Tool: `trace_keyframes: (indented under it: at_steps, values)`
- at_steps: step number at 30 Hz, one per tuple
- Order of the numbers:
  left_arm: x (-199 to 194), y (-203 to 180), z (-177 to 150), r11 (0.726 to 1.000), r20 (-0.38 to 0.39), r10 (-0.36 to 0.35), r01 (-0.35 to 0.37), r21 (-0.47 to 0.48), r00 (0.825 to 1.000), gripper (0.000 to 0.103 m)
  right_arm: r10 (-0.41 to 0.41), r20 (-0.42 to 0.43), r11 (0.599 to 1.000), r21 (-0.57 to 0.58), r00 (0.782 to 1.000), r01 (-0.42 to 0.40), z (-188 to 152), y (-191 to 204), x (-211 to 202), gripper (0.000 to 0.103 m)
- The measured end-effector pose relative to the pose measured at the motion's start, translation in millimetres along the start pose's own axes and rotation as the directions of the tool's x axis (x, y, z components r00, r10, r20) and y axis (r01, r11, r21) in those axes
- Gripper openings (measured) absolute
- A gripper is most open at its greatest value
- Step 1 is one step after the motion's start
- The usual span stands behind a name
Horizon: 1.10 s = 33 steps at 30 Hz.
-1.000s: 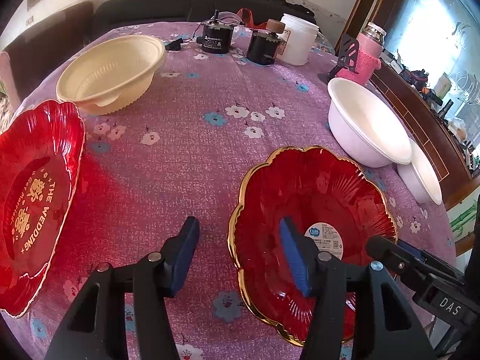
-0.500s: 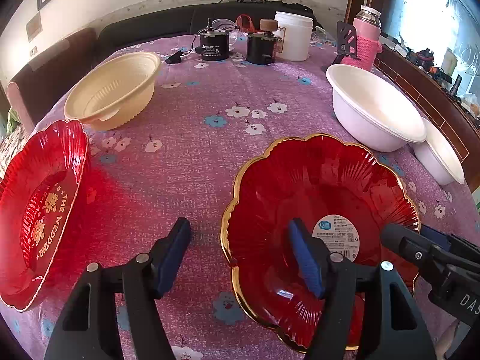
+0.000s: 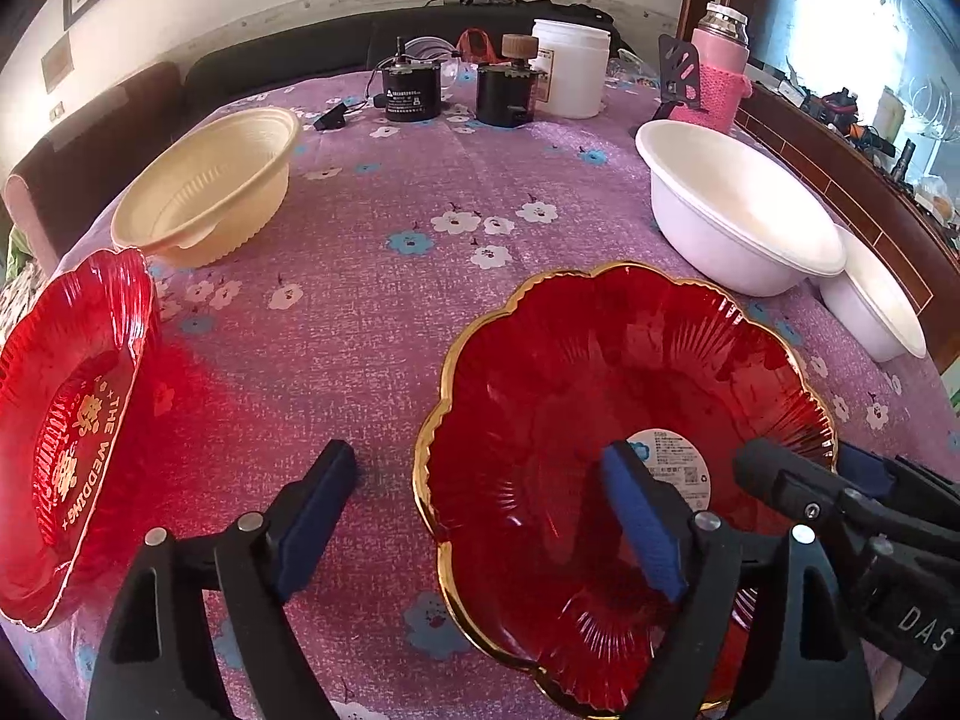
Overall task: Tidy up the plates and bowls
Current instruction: 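Carry the small red plate toward the large red wedding plate, then lower the small red plate onto the large red plate and open the right gripper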
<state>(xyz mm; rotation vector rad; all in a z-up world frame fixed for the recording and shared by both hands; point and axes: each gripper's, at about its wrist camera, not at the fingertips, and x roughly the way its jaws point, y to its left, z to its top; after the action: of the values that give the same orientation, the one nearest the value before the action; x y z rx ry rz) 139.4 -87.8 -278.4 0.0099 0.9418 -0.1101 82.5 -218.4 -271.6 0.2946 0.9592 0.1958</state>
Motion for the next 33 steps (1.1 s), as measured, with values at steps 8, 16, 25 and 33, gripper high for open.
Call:
trace_keyframes:
  at_steps: [8,16,25,33]
  values:
    - [-11.6,11.7,-0.6,0.999,0.017,-0.012,0.013,-0.051,1.000,0.028,0.004,0.018,1.000,-0.009,1.000,-0.004,-6.2,4.5,-4.9,0.030]
    - [-45.5,22.9,-2.4,0.995,0.097,-0.021,0.030,-0.093,0.995,0.027,0.043,0.107,0.998,-0.040,0.993,-0.039,-7.9,16.3,-32.2,0.020]
    - [-97.7,51.1,-4.9,0.988,0.208,-0.003,0.035,-0.152,0.978,0.027,0.061,0.181,0.990,-0.137,0.982,-0.037,-6.2,54.0,-59.9,0.018]
    - [-135.7,99.5,-5.8,0.970,0.280,0.069,0.001,-0.242,0.958,0.028,0.122,0.193,0.970,-0.232,0.974,-0.075,3.4,105.4,-67.4,0.018]
